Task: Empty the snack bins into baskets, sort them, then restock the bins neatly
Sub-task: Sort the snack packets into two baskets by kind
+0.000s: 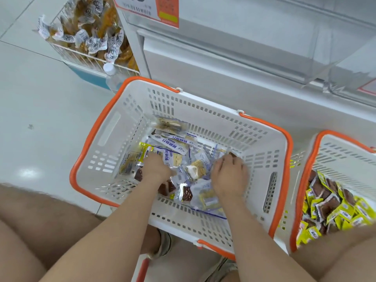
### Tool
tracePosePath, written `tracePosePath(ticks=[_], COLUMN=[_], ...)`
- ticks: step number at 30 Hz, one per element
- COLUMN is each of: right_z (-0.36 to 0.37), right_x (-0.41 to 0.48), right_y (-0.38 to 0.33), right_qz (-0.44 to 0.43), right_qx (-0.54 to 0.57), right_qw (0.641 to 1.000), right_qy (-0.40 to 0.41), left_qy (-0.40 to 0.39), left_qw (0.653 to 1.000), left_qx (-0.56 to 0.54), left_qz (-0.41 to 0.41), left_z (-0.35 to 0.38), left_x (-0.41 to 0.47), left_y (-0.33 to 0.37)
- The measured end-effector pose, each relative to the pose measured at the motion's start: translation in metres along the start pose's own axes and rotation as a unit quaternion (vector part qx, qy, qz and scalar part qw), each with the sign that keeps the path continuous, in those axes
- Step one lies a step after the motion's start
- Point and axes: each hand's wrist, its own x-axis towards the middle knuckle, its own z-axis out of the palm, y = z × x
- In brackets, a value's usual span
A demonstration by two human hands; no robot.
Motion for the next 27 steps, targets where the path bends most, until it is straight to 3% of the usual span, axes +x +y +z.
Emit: tracePosePath(ticks=[1, 3, 5, 8, 10, 11, 12, 13, 15, 16, 18, 22, 27], right_z=[0.001, 0.005, 0.009, 0.018, 0.022, 0.023, 0.024, 0.027, 0.029, 0.029, 0.03, 0.028, 0.03], right_x=[0.002, 0.005, 0.007, 0.019, 0.031, 0.036, 0.041, 0.044, 0.048, 0.047, 0.042, 0.033, 0.02], right_y=[0.002, 0.008, 0.013, 0.012, 0.011, 0.012, 0.015, 0.019, 0.023, 0.022, 0.02, 0.023, 0.024], right_qz=[0.051, 0.056, 0.014, -0.007, 0.007, 0.008, 0.007, 0.006, 0.016, 0.019, 0.018, 0.01, -0.014], right_qx=[0.081, 0.117, 0.1, 0.07, 0.073, 0.065, 0.041, 0.014, -0.011, -0.013, -0.011, 0.011, 0.016], right_qw=[0.995, 0.986, 0.983, 0.992, 0.986, 0.983, 0.982, 0.985, 0.99, 0.991, 0.99, 0.994, 0.989], right_qy=[-0.013, -0.109, -0.152, -0.108, -0.149, -0.173, -0.182, -0.173, -0.14, -0.134, -0.142, -0.107, -0.149], left_qy=[-0.003, -0.039, -0.068, -0.107, -0.148, -0.171, -0.193, -0.195, -0.134, -0.094, -0.088, -0.081, -0.088], left_qw=[0.999, 0.979, 0.922, 0.806, 0.762, 0.762, 0.786, 0.841, 0.955, 0.976, 0.97, 0.934, 0.906], left_qx=[-0.051, -0.193, -0.374, -0.579, -0.63, -0.625, -0.587, -0.505, -0.243, -0.108, 0.062, 0.269, 0.343], left_qz=[-0.004, -0.043, -0.081, -0.065, -0.024, -0.008, 0.0, 0.016, 0.104, 0.165, 0.22, 0.22, 0.231], left_z=[0.0, 0.003, 0.003, -0.008, -0.019, -0.023, -0.025, -0.02, -0.009, 0.0, 0.015, 0.034, 0.022], left_x=[-0.003, -0.004, -0.005, -0.011, -0.017, -0.02, -0.022, -0.018, -0.008, 0.001, 0.015, 0.013, -0.006], left_y=[0.004, 0.009, 0.016, 0.037, 0.049, 0.052, 0.053, 0.05, 0.039, 0.032, 0.019, 0.004, 0.003])
